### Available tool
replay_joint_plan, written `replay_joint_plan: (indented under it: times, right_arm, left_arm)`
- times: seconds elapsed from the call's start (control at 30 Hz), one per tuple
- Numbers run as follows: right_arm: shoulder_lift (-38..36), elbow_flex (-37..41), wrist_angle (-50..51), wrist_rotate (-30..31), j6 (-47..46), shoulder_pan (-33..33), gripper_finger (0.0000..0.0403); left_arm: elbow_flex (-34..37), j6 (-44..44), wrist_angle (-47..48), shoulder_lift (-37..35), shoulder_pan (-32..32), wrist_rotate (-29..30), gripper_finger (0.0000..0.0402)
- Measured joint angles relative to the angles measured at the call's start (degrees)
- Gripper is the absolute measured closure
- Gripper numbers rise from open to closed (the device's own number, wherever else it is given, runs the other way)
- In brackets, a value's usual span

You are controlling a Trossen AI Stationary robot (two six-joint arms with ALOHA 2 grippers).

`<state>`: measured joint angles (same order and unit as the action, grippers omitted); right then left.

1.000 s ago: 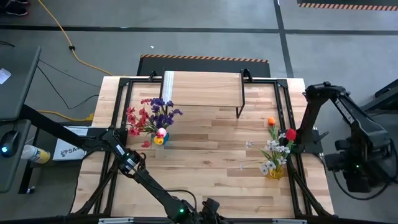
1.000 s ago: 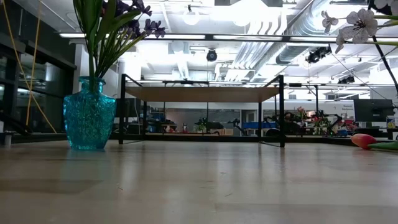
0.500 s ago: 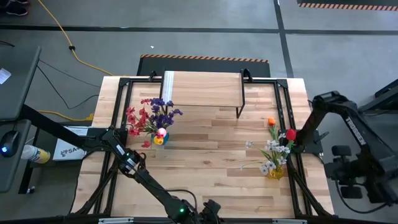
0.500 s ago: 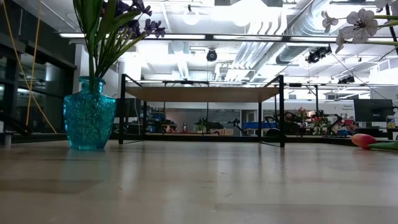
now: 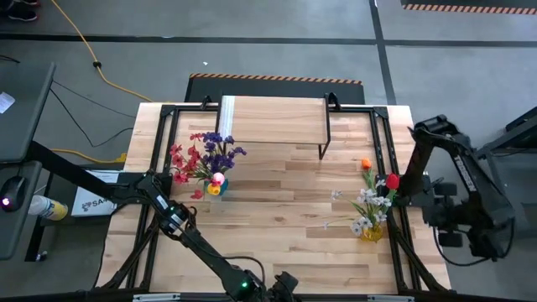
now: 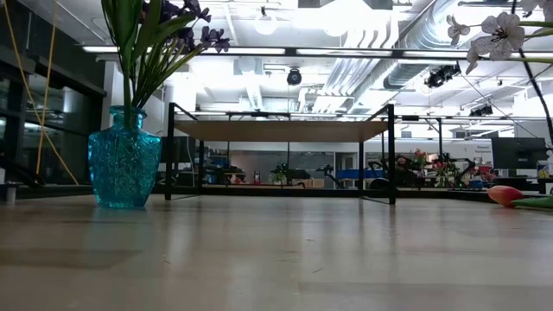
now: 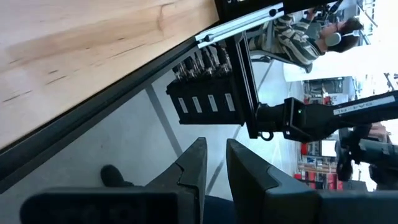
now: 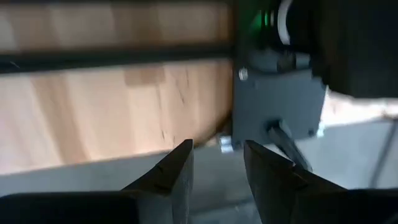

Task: Pick and place flowers into a vace then onto a shelf
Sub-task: Adjust the vases

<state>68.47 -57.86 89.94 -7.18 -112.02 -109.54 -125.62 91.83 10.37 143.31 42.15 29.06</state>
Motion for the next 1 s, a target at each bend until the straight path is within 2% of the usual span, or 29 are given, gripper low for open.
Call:
replay_joint_plan:
  times: [0.1,0.23,0.4,0.53,0.83,1.0]
  right_arm:
    - [-2.82,0.40,0.07,4.54,1.74,2.31,0.0269]
    - [-4.86,0.68,-0.30,14.52,7.44,6.32,0.0269]
    - [-6.13,0.67,-1.83,22.37,13.18,9.19,0.0269]
    - [-6.69,1.20,-2.48,23.41,14.19,9.28,0.0269]
    - [-10.20,14.38,-18.46,22.28,13.74,8.31,0.0269]
    - [-13.52,16.85,-22.95,27.24,16.81,9.12,0.0269]
  left_arm:
    - [0.00,0.09,0.02,0.00,0.00,0.03,0.0307]
    - [0.00,0.11,0.05,0.00,-0.04,0.81,0.0307]
    - [0.00,0.11,0.02,0.00,-0.04,1.84,0.0307]
    - [0.00,0.11,0.00,0.00,-0.07,2.01,0.0307]
    - [0.00,0.13,0.00,0.00,-0.07,2.16,0.0307]
    - [0.00,0.48,-0.06,-0.01,-0.13,2.14,0.0307]
